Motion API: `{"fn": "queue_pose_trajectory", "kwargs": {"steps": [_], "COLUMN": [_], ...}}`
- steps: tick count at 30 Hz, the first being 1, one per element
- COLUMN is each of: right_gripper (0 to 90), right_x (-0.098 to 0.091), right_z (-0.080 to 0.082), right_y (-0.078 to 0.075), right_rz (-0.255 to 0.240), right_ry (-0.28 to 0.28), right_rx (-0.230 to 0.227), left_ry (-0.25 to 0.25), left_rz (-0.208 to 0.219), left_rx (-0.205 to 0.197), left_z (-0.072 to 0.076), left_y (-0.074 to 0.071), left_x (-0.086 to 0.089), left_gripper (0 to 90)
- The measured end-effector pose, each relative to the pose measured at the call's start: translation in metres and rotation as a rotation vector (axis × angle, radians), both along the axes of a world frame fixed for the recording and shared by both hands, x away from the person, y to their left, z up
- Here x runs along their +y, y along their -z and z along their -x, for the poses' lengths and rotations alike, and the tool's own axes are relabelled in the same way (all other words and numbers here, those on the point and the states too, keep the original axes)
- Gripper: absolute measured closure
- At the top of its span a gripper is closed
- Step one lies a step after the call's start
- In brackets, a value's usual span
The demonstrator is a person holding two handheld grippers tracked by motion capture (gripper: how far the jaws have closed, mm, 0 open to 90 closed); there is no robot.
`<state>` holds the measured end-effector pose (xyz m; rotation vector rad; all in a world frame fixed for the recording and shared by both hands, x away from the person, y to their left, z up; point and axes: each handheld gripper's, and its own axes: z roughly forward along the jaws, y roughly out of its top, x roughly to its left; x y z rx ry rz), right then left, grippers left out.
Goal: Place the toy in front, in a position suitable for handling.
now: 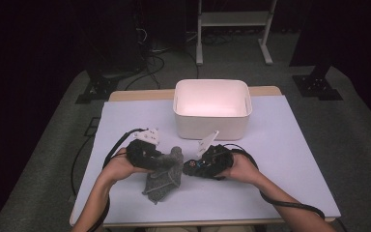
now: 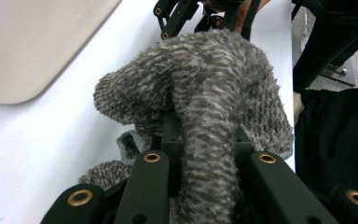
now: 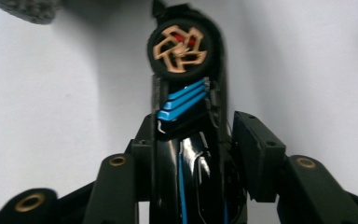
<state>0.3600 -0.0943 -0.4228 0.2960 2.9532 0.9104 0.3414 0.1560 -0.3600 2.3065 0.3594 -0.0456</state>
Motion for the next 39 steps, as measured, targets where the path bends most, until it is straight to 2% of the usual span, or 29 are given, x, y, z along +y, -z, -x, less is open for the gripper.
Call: {"fn": "queue_pose_trajectory", "kwargs": {"steps": [1, 5, 9, 11, 15, 20, 23, 26, 30, 34, 37, 39], "right_gripper": [50.0, 47.3, 41.7, 39.7, 39.0, 37.3, 36.1, 34.0, 32.6, 31.0, 28.8, 31.0], "right_x": [0.002, -0.001, -0.007, -0.011, -0.024, -0.036, -0.04, -0.043, -0.044, -0.045, -0.041, -0.038], "right_z": [0.001, 0.004, 0.006, 0.007, 0.007, 0.009, 0.012, 0.014, 0.017, 0.02, 0.026, 0.031], "right_y": [0.002, 0.0, -0.003, -0.006, -0.009, -0.007, -0.003, -0.001, -0.001, -0.002, 0.002, 0.006], "right_rz": [-0.001, -0.013, -0.062, -0.078, -0.121, -0.156, -0.157, -0.171, -0.178, -0.202, -0.172, -0.148], "right_ry": [-0.009, 0.002, -0.013, -0.017, 0.007, 0.029, 0.043, 0.042, 0.044, 0.026, 0.002, -0.015], "right_rx": [0.035, 0.051, 0.104, 0.116, 0.142, 0.151, 0.158, 0.172, 0.164, 0.185, 0.176, 0.154], "left_ry": [0.003, 0.019, 0.036, 0.034, 0.044, 0.056, 0.061, 0.064, 0.072, 0.079, 0.076, 0.08], "left_rz": [0.003, -0.014, -0.025, -0.022, -0.027, -0.032, -0.036, -0.039, -0.037, -0.043, -0.041, -0.041], "left_rx": [0.0, 0.004, 0.004, 0.007, 0.009, 0.014, 0.013, 0.014, 0.016, 0.013, 0.017, 0.017], "left_z": [0.0, 0.0, 0.0, 0.0, 0.0, 0.001, 0.002, 0.002, 0.004, 0.005, 0.005, 0.006], "left_y": [0.001, 0.003, 0.003, 0.003, 0.004, 0.006, 0.005, 0.005, 0.005, 0.006, 0.007, 0.008], "left_x": [-0.002, -0.01, -0.015, -0.017, -0.02, -0.024, -0.024, -0.025, -0.028, -0.029, -0.03, -0.03], "left_gripper": [75.7, 75.5, 75.5, 75.4, 75.3, 74.9, 74.8, 74.8, 74.8, 74.4, 74.5, 74.5]}}
